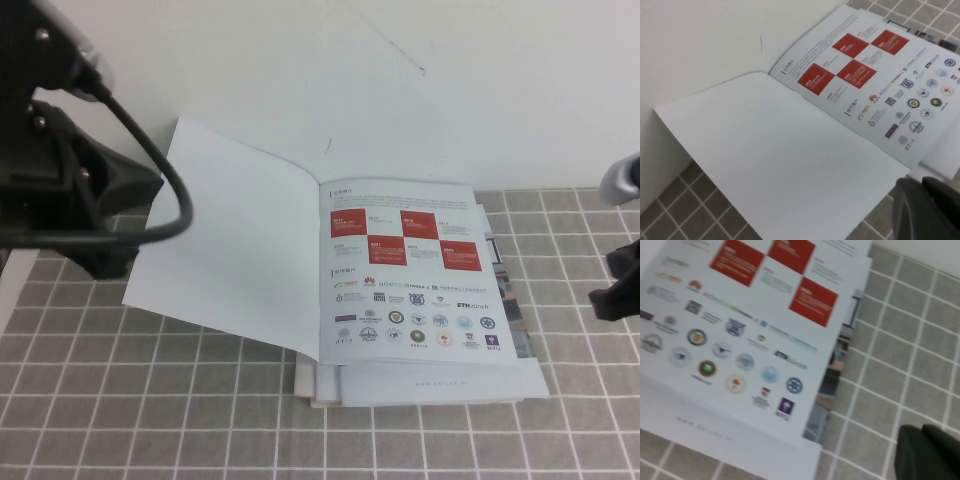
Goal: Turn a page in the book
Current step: Open the closed book
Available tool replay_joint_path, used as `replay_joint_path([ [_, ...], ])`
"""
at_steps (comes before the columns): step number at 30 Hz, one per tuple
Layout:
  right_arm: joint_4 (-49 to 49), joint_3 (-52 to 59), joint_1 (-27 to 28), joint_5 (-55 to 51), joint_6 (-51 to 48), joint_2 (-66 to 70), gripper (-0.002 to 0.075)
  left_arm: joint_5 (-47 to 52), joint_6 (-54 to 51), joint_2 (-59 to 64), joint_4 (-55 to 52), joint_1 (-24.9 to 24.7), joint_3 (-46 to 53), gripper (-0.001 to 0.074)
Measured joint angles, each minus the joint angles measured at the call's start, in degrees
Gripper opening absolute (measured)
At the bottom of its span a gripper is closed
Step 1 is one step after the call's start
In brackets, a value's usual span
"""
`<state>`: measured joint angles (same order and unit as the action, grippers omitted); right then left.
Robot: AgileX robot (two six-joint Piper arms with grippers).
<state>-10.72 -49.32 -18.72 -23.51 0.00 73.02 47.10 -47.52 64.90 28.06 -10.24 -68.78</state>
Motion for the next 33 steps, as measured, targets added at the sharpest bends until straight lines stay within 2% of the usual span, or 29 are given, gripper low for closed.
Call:
replay_joint_path([
  [5, 8.3, 2.5, -2.6, 10.2, -2.7, 2.5, -0.0001, -12.0, 0.9, 5.2, -1.0, -4.3, 3.4, -0.0002],
  [10, 11.1, -2.1, -3.5, 11.5, -5.1, 9.2, -0.0002, -21.8, 1.6, 17.1, -1.2, -5.4, 2.0, -0.0002],
  [13, 14.3, -5.0, -3.9, 11.7, -8.2, 12.2, -0.0001, -24.4, 0.7, 25.2, -1.4, -5.4, -0.3, -0.0002],
  [18, 25.4, -6.2, -3.9, 14.8, -11.7, 13.5, -0.0002, -28.8, 0.0, 34.6, -1.6, -5.4, -3.4, -0.0002],
  [24, 28.7, -6.8, -6.7, 12.7, -15.9, 13.7, -0.0002, -30.8, -1.8, 39.9, -1.7, -5.9, -4.5, -0.0002],
  [27, 29.2, -7.5, -9.5, 9.3, -24.6, 13.7, -0.0002, -31.0, -3.0, 41.4, -2.6, -5.9, -4.6, -0.0002],
  [30, 29.6, -8.4, -12.8, 7.9, -38.6, 13.7, -0.0002, -31.4, -3.4, 43.3, -3.2, -6.0, -4.6, -0.0002],
  [33, 34.3, -9.3, -14.6, 8.3, -47.6, 13.7, -0.0002, -31.6, -3.6, 45.2, -3.2, -6.0, -4.6, -0.0002],
])
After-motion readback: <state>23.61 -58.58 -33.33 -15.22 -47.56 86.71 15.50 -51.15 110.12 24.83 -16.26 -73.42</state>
